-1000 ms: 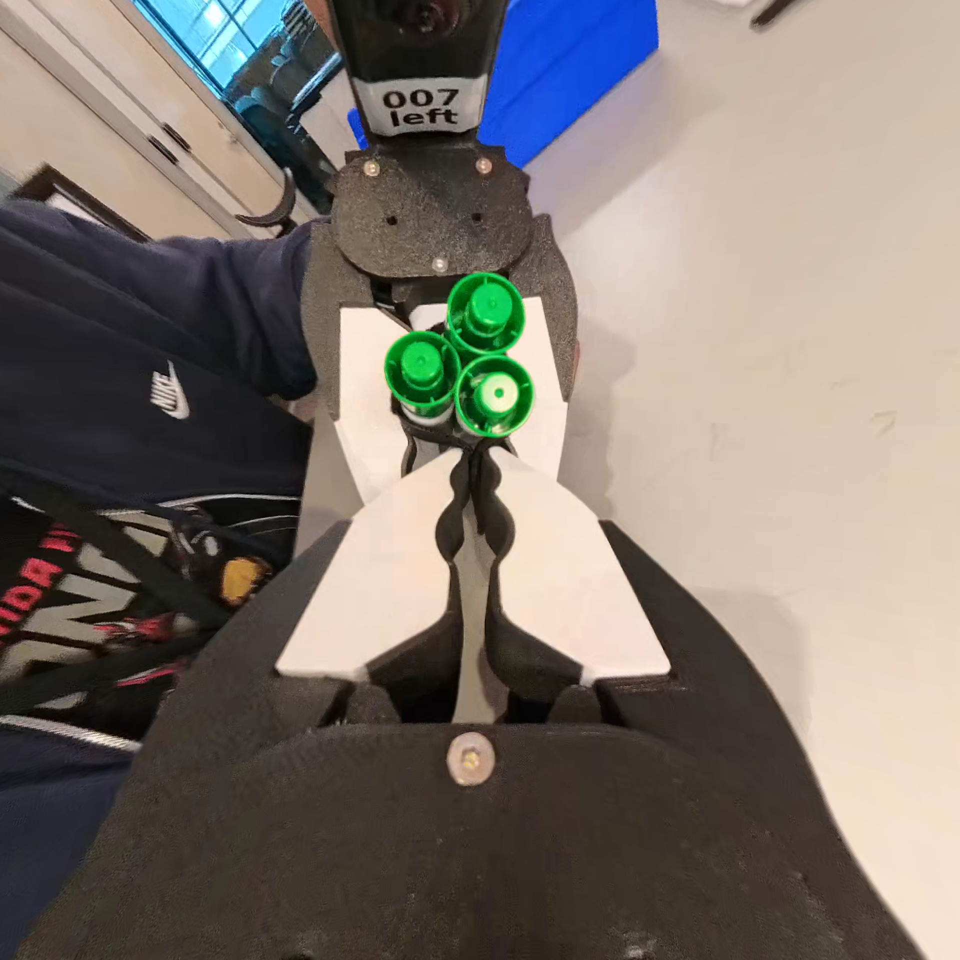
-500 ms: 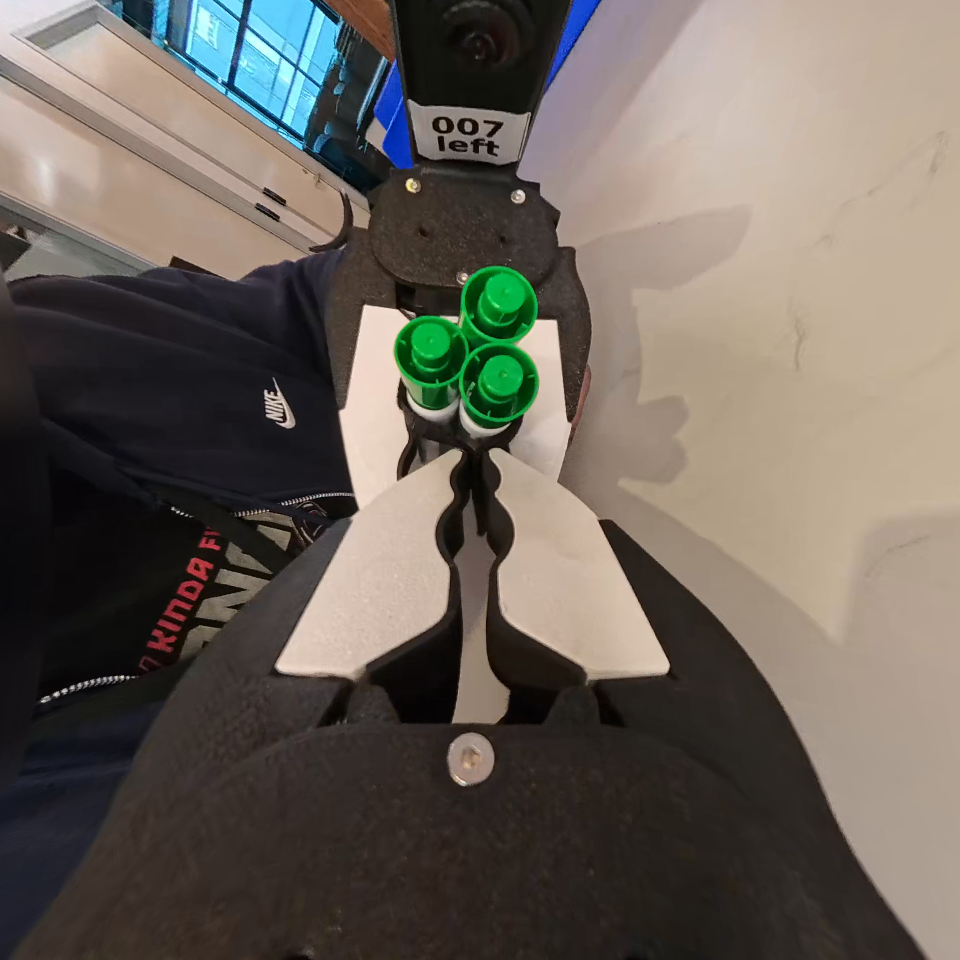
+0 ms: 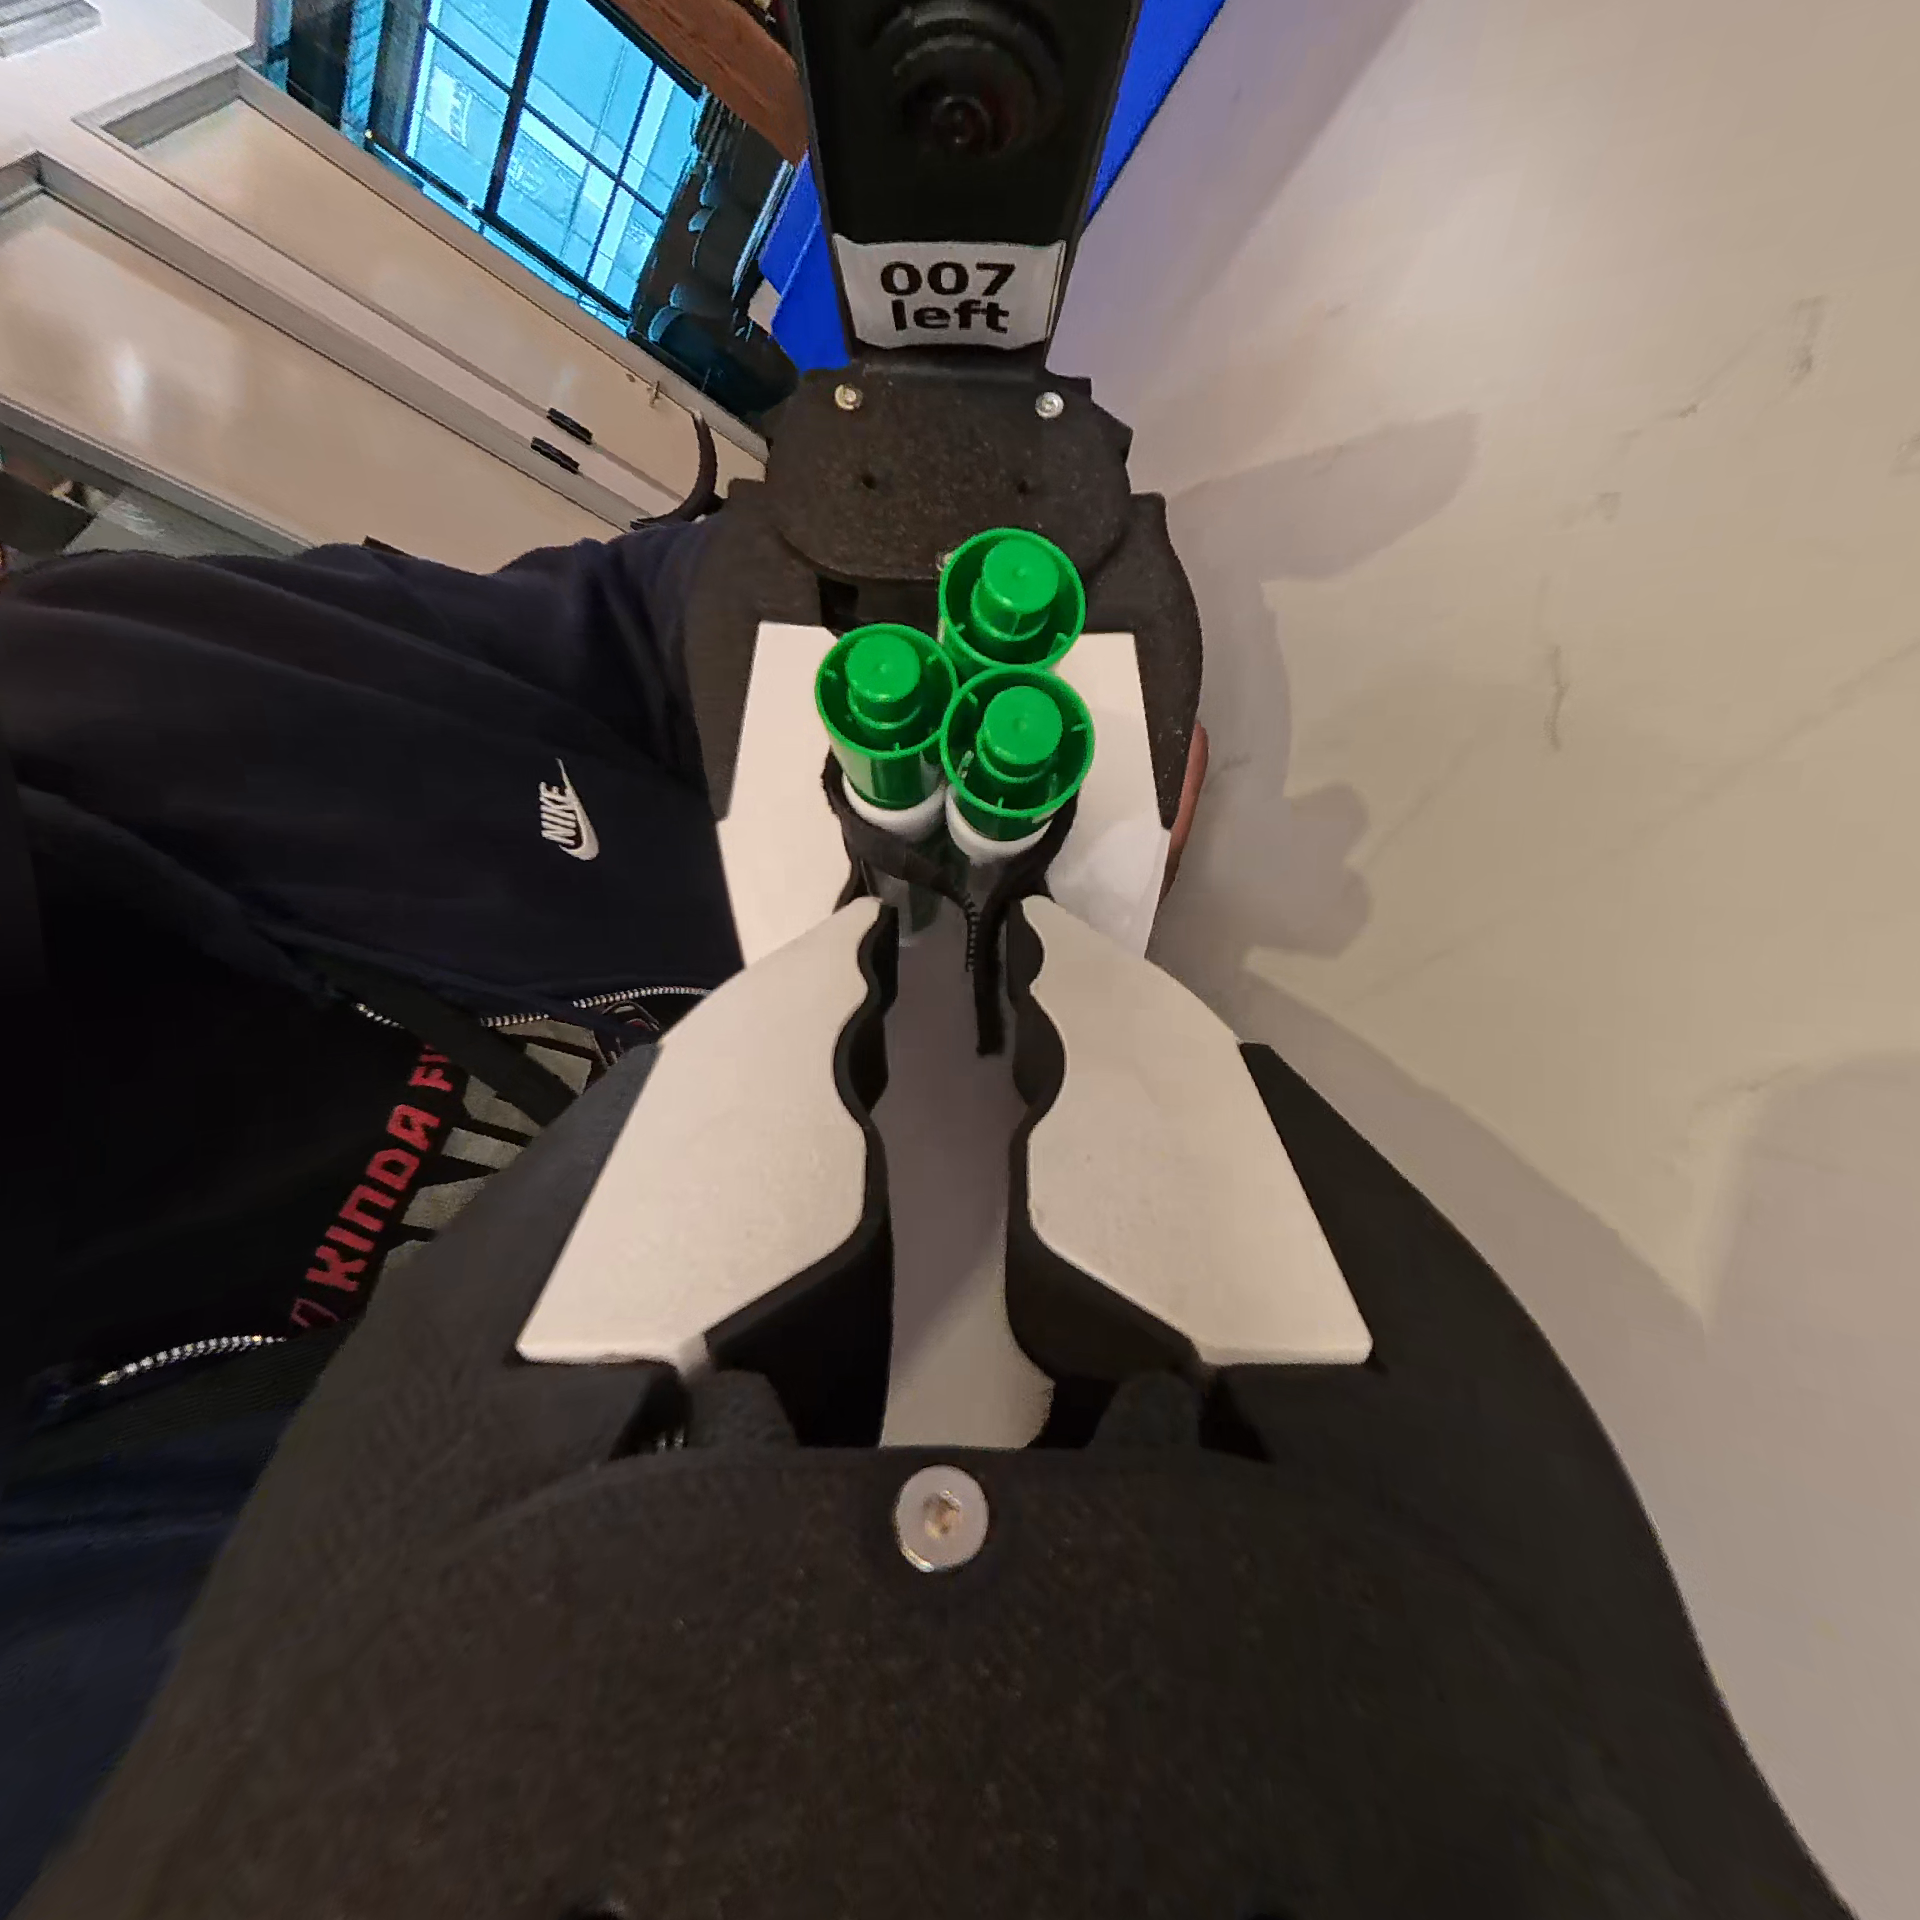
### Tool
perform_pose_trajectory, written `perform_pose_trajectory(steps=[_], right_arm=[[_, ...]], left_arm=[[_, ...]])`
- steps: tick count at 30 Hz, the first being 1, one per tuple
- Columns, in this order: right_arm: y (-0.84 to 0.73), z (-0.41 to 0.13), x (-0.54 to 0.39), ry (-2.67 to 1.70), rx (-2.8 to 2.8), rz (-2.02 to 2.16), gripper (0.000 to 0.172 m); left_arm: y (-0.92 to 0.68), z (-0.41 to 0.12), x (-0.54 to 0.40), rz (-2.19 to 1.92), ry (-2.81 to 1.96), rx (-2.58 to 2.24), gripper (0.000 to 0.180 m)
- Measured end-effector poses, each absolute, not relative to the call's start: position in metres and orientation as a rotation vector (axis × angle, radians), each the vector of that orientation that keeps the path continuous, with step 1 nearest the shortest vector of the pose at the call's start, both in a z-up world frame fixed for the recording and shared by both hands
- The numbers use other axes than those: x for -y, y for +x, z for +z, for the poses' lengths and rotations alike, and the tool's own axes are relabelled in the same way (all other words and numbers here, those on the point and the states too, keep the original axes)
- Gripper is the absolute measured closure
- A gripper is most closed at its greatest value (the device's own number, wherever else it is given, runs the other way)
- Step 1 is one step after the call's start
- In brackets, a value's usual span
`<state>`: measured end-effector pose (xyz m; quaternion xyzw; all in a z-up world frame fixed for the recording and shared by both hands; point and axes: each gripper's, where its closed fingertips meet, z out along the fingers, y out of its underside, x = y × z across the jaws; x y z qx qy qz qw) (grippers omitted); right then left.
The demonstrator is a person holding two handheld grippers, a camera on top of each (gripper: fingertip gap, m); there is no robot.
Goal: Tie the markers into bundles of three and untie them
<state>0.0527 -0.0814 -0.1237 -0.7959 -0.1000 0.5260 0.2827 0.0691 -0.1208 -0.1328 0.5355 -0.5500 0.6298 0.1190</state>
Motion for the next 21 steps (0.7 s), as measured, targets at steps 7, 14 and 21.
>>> perform_pose_trajectory(steps=[7,14,21], right_arm=[[0.064,-0.118,0.083,-2.049,0.232,1.364,0.147],[0.079,-0.108,0.08,-1.892,0.089,1.389,0.144],[0.069,-0.105,0.076,-1.811,0.031,1.367,0.143]], left_arm=[[0.071,-0.124,0.117,1.91,1.551,1.62,0.138],[0.073,-0.117,0.115,1.969,1.534,1.552,0.137],[0.077,-0.111,0.113,2.042,1.539,1.528,0.137]])
